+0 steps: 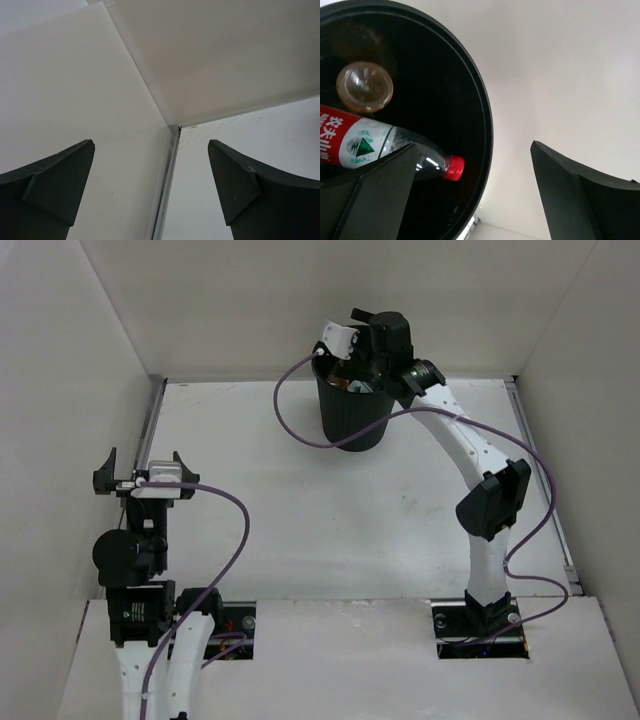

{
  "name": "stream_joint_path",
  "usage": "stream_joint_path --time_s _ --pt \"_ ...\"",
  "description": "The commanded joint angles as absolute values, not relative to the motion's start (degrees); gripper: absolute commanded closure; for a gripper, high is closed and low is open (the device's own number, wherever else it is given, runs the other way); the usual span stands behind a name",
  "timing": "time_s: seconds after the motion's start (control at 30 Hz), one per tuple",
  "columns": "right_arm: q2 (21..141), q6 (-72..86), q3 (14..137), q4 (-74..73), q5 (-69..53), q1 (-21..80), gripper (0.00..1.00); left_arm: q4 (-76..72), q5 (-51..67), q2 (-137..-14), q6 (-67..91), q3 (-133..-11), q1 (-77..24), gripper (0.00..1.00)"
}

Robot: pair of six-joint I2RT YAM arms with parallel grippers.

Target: Put the plastic bottles in the bin

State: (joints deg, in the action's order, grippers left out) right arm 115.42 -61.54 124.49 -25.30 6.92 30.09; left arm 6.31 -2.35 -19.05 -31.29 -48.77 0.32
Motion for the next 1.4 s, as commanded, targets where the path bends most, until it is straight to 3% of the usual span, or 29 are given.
stream_joint_path --time_s 0.0,0.13,0.3,0.67,1.03,1.37 --pt "112.8 -57.0 128.6 -22.6 8.3 30.5 0.0 4.1 -0.6 -20.1 -29.4 -48.6 0.0 0.0" --pt "109.9 -51.3 132.9 -24.3 14.4 31.8 0.0 5.0 0.1 -22.7 -28.2 -49.3 0.7 0.0" --pt "101.5 -31.8 133.7 -31.1 25.3 32.7 0.0 5.5 1.9 -25.4 -25.9 -48.3 0.0 0.0" --pt "83.9 -10.2 129.6 -70.7 20.2 24.6 0.0 3.1 4.7 -33.7 -23.5 -49.3 -4.9 0.0" --pt "61.5 -4.0 109.4 -73.3 4.7 11.7 0.0 3.4 6.7 -34.7 -25.4 -49.0 -6.8 0.0" --pt "43.1 -4.6 84.8 -69.9 2.6 3.3 0.0 3.7 7.8 -35.8 -26.2 -49.4 -6.7 0.0"
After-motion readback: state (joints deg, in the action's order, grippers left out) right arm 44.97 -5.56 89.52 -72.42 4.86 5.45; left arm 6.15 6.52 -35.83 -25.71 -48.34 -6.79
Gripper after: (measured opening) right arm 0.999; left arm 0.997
